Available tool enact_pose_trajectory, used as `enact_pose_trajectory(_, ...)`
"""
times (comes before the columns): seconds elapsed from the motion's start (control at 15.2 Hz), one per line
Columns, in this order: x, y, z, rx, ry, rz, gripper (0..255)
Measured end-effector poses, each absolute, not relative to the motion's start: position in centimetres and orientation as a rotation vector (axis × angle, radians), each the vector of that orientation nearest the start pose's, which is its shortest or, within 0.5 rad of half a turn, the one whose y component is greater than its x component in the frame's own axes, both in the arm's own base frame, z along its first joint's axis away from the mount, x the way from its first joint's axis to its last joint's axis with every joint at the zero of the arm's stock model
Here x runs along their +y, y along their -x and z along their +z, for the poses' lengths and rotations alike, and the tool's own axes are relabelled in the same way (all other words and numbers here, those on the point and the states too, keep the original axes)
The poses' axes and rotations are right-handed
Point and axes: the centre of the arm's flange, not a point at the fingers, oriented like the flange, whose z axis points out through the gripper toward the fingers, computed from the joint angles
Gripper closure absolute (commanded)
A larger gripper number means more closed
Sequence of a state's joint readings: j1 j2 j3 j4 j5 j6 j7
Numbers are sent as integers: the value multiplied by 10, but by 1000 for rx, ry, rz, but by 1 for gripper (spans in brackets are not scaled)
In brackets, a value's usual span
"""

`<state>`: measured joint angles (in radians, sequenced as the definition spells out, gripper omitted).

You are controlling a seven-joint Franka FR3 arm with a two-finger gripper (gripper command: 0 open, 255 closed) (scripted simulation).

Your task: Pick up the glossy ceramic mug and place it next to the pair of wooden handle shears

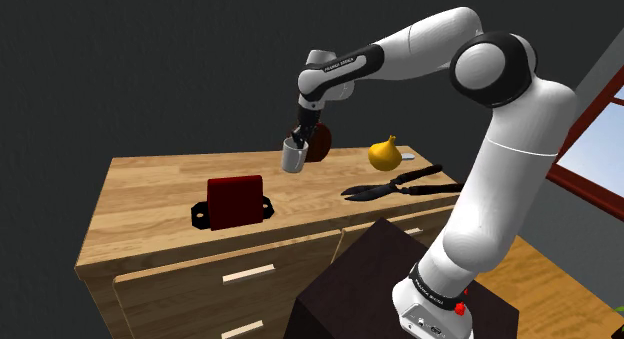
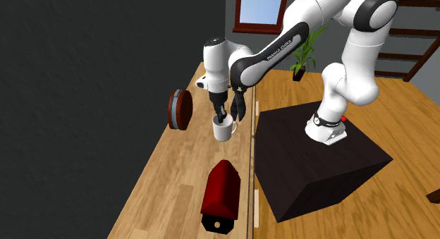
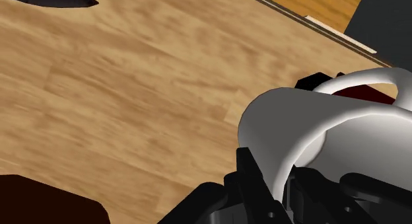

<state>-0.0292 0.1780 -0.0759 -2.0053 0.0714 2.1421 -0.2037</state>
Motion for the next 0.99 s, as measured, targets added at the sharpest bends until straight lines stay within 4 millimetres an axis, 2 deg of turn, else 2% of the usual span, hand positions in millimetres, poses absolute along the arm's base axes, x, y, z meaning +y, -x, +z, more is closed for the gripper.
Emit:
enact_pose_trajectory(0.13,-58,-579,377,-92,3088,51,255)
enact_pose_trajectory(0.26,-65,-566,381,-92,3088,51,255)
enact_pose_trajectory(0.73,-108,-489,383,-91,3089,52,255)
enact_pose_trajectory(0.99,-133,-439,384,-91,3089,51,255)
